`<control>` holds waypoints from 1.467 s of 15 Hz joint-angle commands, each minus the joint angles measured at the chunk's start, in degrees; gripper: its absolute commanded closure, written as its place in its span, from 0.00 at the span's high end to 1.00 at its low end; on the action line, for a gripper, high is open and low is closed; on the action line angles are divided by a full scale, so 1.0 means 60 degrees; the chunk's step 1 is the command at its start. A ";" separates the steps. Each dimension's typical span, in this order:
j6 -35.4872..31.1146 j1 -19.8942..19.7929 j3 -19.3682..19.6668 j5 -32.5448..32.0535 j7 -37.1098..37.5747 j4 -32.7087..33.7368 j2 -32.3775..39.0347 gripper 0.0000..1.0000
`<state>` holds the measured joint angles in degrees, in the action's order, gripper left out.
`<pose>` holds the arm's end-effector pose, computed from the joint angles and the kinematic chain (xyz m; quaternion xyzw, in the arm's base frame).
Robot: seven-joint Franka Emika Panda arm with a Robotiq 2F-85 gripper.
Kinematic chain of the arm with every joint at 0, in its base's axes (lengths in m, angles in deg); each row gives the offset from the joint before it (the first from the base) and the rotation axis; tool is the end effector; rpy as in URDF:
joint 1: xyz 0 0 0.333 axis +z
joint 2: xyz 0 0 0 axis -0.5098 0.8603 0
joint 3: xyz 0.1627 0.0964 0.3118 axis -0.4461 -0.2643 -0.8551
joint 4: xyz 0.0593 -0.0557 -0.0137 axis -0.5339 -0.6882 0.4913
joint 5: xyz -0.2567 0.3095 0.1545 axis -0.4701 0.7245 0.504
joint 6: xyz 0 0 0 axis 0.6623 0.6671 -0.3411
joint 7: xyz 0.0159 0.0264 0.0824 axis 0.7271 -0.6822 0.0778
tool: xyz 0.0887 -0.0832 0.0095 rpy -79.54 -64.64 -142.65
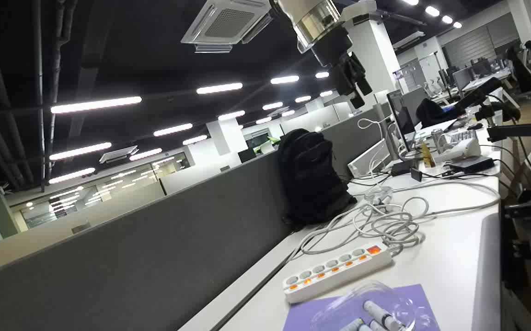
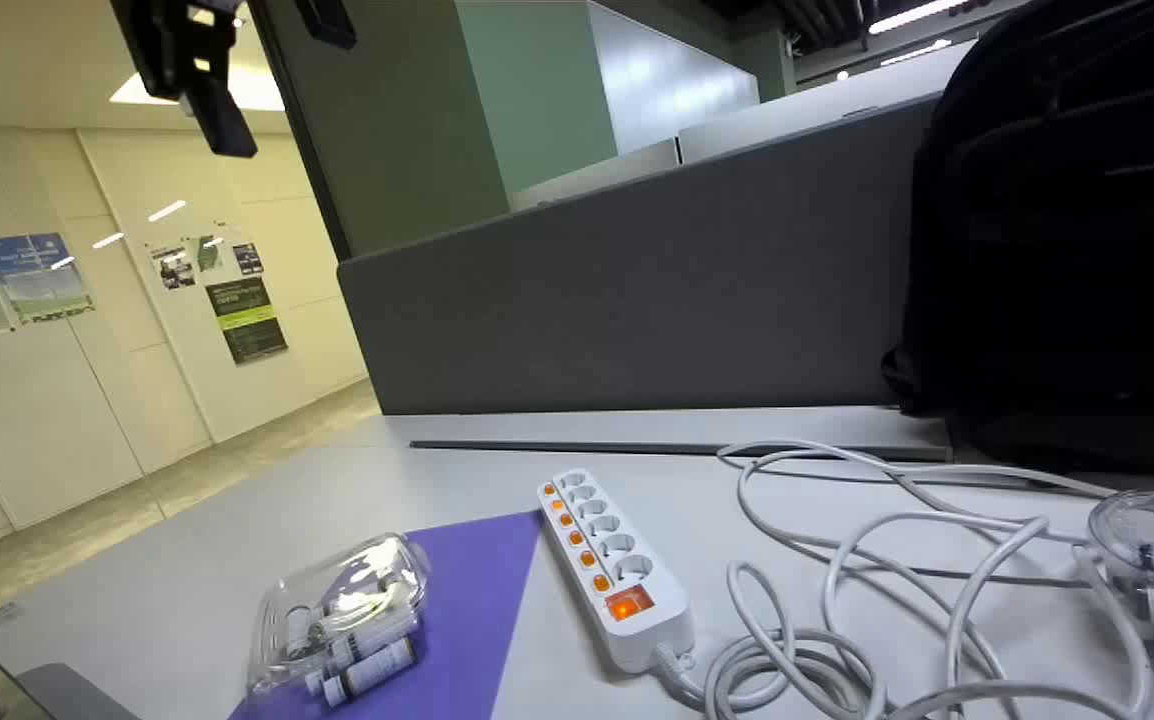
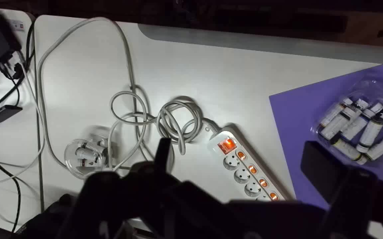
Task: Press on one of the switches on the adapter
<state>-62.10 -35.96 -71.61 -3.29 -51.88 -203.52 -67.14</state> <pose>0.3627 -0.0587 0.5471 0.9908 0.0390 -0.0367 0.1240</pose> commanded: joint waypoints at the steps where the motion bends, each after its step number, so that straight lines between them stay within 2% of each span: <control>1: 0.0041 0.0233 0.0177 -0.0097 0.0101 0.0030 0.0012 1.00; 15: 0.0035 0.0233 0.0177 -0.0098 0.0101 0.0030 0.0002 1.00; 18: -0.1046 0.0073 0.0144 -0.0430 0.0576 0.0089 0.0311 1.00; 22: -0.4081 -0.0128 0.0297 -0.0914 0.0983 0.0267 0.1509 1.00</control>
<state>-77.19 -36.27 -70.69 -6.69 -49.12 -203.66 -63.89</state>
